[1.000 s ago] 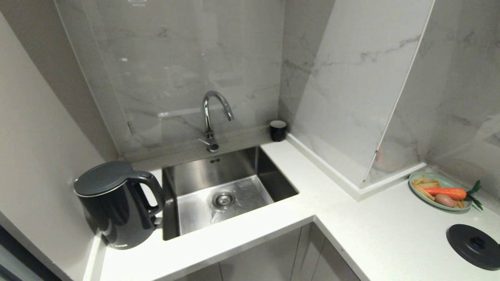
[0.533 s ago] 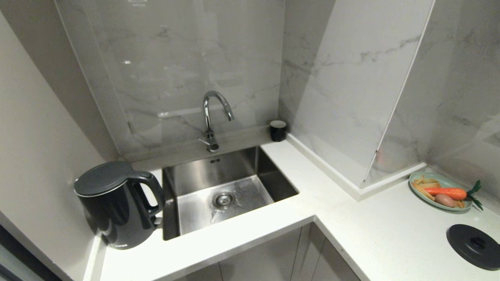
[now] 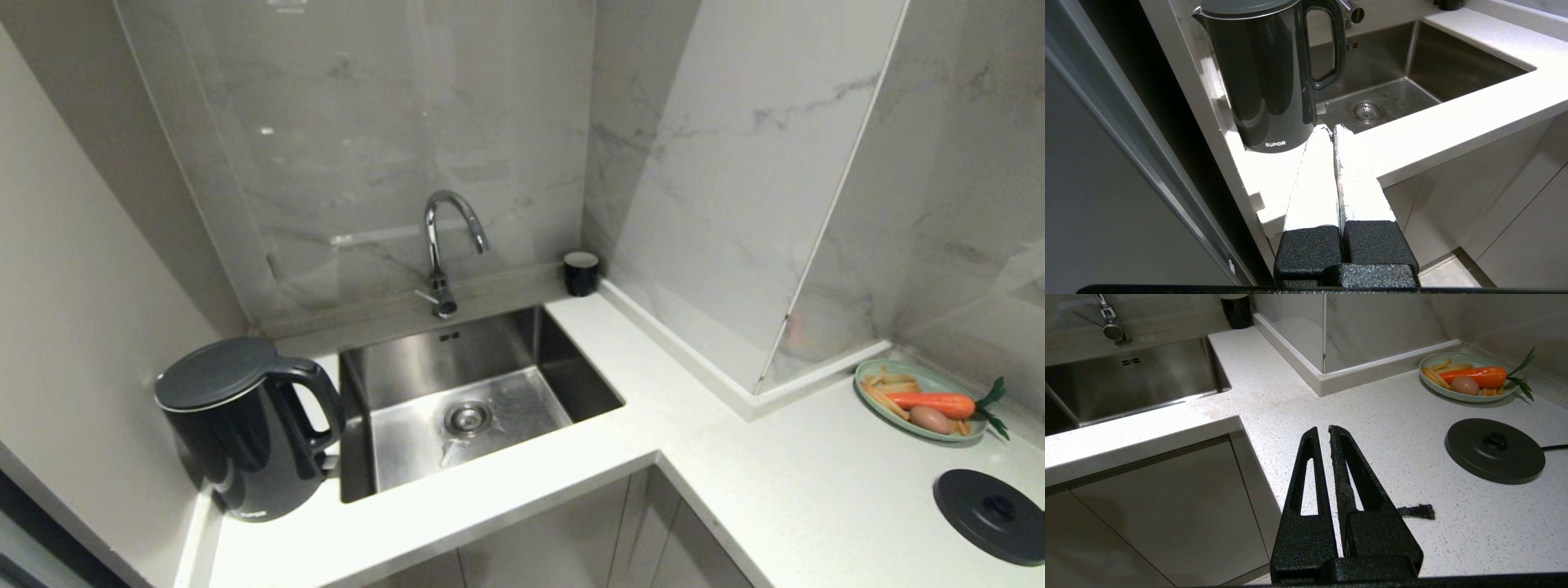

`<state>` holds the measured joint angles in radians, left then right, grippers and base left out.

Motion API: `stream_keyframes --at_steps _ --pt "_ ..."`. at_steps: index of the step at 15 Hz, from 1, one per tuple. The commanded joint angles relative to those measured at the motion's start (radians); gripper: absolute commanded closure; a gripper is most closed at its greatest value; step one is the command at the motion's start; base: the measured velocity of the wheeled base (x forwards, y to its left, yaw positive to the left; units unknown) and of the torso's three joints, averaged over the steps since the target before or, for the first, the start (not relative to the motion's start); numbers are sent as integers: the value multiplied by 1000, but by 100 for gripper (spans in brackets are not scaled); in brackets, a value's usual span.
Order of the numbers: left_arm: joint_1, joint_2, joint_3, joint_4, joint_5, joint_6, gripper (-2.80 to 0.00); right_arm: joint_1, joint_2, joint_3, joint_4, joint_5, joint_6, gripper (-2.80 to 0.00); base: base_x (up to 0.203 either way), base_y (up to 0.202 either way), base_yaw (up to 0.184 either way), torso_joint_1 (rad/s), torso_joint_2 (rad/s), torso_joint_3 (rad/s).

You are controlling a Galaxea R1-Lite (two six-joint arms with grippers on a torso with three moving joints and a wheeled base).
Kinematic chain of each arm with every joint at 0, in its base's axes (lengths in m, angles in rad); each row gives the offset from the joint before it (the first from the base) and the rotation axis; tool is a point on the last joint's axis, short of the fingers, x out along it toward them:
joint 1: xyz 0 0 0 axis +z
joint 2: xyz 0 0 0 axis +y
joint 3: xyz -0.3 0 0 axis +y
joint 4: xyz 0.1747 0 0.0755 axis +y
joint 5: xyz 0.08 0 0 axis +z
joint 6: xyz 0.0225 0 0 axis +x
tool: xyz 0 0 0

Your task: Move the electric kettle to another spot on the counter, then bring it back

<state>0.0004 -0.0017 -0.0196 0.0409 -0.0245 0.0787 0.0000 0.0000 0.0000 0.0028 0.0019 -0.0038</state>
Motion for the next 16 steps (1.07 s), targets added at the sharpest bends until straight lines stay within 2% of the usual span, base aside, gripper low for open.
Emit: stream_keyframes --at_steps 1,14,16 --pt "0 3 0 1 0 1 0 0 0 0 0 1 -2 0 0 0 0 0 0 0" --pt "0 3 0 0 1 -4 0 0 0 0 -1 1 -7 0 0 0 0 0 0 0" --pt "0 3 0 0 1 -4 0 0 0 0 0 1 -7 0 -2 -2 -116 2 1 2"
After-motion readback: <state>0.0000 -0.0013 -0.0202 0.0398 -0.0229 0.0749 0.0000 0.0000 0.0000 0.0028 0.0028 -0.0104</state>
